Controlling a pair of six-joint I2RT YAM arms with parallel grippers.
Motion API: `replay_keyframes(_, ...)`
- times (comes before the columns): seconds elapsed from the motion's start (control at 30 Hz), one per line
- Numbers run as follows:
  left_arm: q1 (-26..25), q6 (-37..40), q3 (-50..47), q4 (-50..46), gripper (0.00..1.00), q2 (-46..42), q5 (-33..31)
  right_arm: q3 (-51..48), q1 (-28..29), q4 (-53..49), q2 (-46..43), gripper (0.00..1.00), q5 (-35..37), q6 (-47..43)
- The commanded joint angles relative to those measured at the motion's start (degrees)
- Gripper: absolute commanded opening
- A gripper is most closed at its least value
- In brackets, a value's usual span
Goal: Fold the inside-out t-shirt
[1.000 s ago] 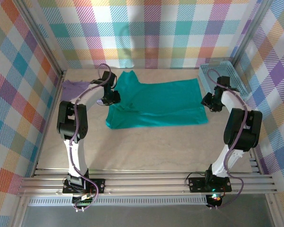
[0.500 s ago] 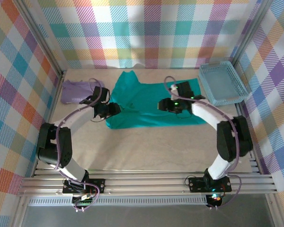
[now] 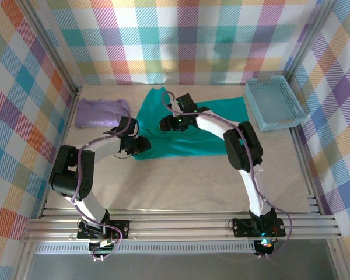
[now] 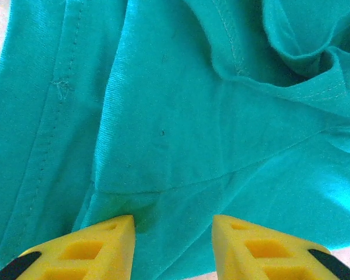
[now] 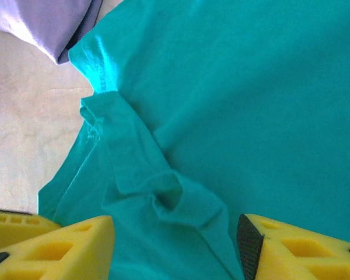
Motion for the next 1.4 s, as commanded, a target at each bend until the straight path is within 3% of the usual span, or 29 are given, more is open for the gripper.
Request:
replay_keyframes(0.0,0.59,0.27,-1.16,1.69,0.39,0.94,0.48,5.15,0.45,-7.28,3.05,0.58,-0.26,-5.83)
replay_keyframes(0.33,1.16,0.67,-1.74,2.22,0.39,1.72,0.87,13.64,0.93,-12.67,9.25,0.52,-0.85,-9.58)
replay_keyframes(0.53,1.51,1.1,-2.04,2.06,0.38,1.86,0.98,15.66,0.98,-11.74,10.63,0.36,-0.66,-8.74)
replay_keyframes(0.7,1.69,1.41,-2.27,2.04,0.38,1.91,0.75,15.65,0.91,-10.77,10.13,0.16,-0.33,-8.22)
replay_keyframes(0.9,1.95,1.7,-2.69,2.04,0.38,2.12,0.37,12.73,-0.31,-8.96,6.28,0.06,4.22,-4.98)
replay_keyframes(1.37,2.41,2.22,-2.87,1.61,0.38,2.74,-0.4,12.13,-3.59,-10.88,6.86,0.13,8.02,1.83)
